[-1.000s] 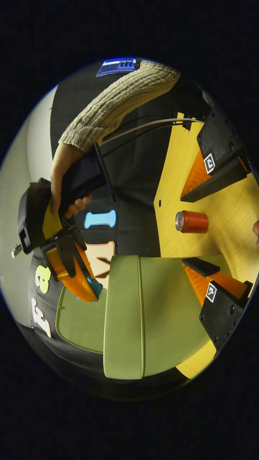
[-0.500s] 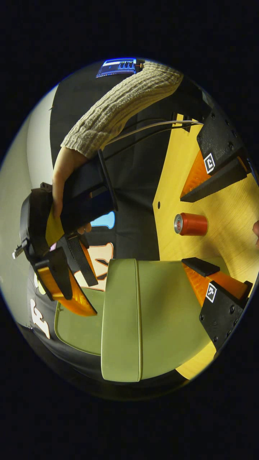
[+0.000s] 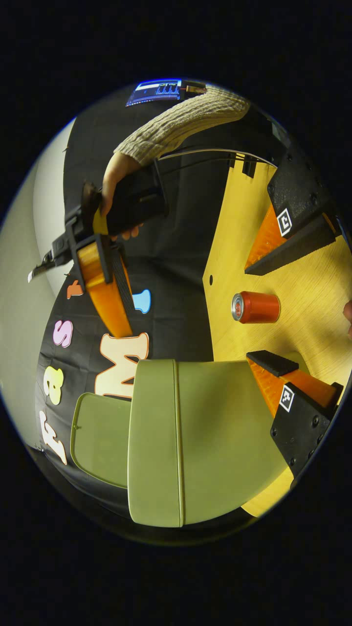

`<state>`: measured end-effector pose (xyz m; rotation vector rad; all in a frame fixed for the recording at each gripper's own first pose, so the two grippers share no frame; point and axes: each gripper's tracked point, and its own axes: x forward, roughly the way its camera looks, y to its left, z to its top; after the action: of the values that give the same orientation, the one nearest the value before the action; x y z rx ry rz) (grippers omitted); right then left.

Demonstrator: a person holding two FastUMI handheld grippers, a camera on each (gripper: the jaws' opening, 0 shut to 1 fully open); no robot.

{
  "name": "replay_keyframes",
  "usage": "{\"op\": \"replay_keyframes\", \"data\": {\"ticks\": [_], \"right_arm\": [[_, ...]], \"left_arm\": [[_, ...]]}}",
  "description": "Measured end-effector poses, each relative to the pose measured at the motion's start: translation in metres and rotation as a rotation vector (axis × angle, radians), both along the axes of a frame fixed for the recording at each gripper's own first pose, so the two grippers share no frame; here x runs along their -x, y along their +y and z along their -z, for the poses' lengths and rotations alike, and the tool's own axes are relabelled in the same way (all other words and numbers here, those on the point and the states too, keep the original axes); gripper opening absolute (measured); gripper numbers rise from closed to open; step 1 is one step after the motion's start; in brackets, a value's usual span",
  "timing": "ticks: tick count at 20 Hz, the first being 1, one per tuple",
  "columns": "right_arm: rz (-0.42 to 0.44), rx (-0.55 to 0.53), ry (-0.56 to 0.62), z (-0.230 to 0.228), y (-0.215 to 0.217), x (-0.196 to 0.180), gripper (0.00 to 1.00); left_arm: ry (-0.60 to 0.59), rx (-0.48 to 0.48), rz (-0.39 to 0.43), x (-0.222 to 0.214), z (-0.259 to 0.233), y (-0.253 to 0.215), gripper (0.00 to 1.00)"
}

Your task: Press the lid of the desktop garbage bin to open it, pick up the crumpled paper on the desktop and throw it into the bin, then pick up the pop can on the desktop and drop it into the bin, and finally close the garbage bin lid.

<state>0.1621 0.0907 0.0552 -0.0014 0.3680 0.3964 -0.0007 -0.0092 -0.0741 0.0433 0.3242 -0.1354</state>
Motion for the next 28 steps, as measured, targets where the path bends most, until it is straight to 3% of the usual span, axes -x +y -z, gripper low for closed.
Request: {"op": "replay_keyframes", "data": {"ticks": [6,11,15,19,28], "right_arm": [[0.104,0.002,-0.026,0.036,-0.066,0.057,1.00],[0.180,-0.087,-0.060,0.061,-0.088,0.103,0.98],[0.292,-0.108,-0.075,0.098,-0.120,0.126,0.98],[0.365,-0.066,-0.074,0.121,-0.143,0.139,0.98],[0.387,-0.068,-0.023,0.146,-0.161,0.141,0.98]], "left_arm": [[0.047,0.031,0.001,-0.007,0.016,-0.007,0.94],[0.073,-0.014,0.008,-0.026,0.024,-0.015,0.95],[0.102,-0.048,0.004,-0.046,0.037,-0.020,0.95],[0.125,-0.094,-0.009,-0.069,0.047,-0.020,0.95],[0.223,-0.107,-0.051,-0.102,0.089,-0.015,0.96]]}}
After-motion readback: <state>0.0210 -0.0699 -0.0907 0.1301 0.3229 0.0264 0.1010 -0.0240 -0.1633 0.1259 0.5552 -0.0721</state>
